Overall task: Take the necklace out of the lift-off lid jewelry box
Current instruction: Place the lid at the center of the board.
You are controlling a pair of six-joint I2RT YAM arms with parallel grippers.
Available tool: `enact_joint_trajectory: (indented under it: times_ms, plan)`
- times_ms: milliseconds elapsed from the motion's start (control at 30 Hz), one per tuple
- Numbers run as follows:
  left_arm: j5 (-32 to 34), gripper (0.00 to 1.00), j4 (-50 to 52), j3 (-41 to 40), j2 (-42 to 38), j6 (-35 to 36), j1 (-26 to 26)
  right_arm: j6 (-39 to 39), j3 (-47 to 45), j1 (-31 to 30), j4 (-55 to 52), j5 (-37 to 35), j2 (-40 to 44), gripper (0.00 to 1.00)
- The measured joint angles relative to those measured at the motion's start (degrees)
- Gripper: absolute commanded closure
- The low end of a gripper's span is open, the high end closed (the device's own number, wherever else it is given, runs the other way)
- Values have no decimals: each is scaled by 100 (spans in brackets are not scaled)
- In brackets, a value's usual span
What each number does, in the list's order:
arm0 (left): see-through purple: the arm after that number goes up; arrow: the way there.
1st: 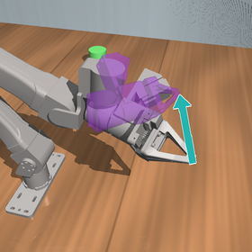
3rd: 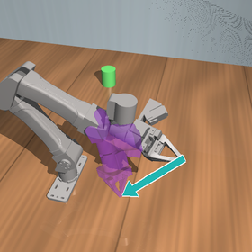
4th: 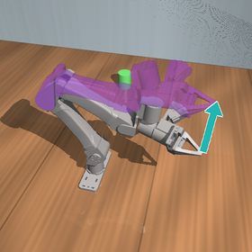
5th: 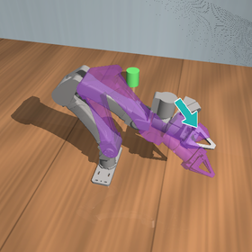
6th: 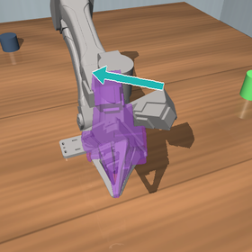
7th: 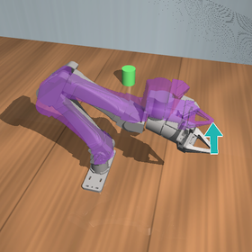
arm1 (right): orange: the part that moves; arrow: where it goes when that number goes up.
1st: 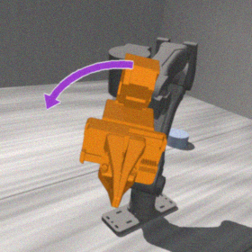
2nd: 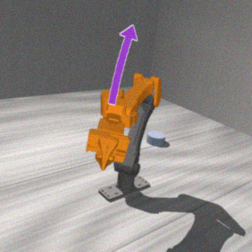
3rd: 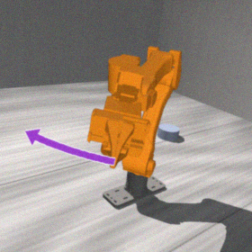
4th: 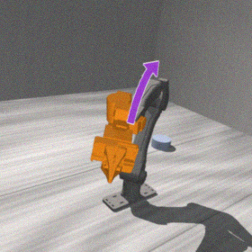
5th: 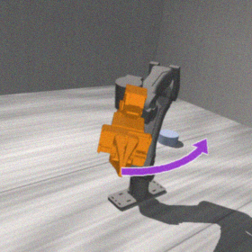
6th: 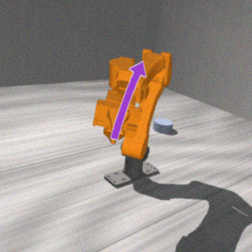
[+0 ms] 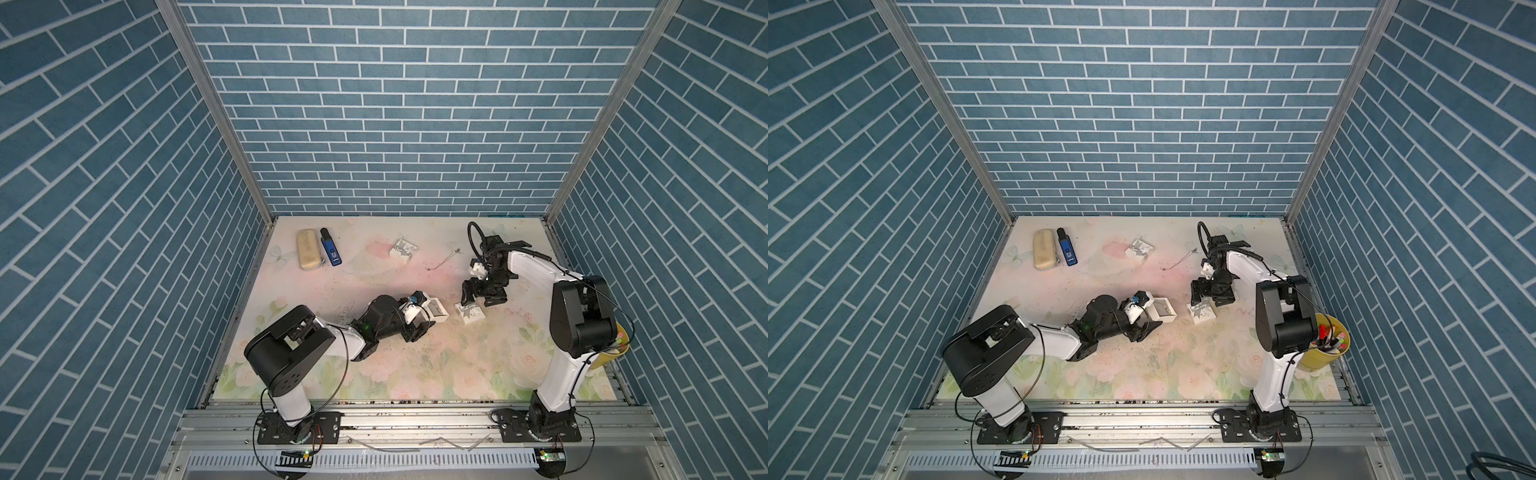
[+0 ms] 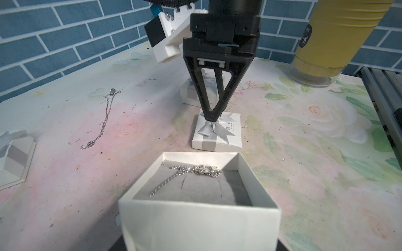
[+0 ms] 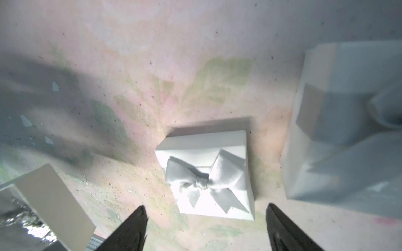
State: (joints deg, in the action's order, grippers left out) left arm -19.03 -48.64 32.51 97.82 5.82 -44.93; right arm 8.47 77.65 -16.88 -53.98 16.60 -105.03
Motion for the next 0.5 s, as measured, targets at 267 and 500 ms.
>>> enact_joint_trajectory:
  times_ms: [267, 500]
  plan:
    - [83, 49, 48, 92, -103, 133, 0, 426, -468, -208, 494, 866, 1574, 36]
    - [85, 49, 76, 236, -173, 157, 0, 686, -509, -533, 914, 1506, 1311, 43]
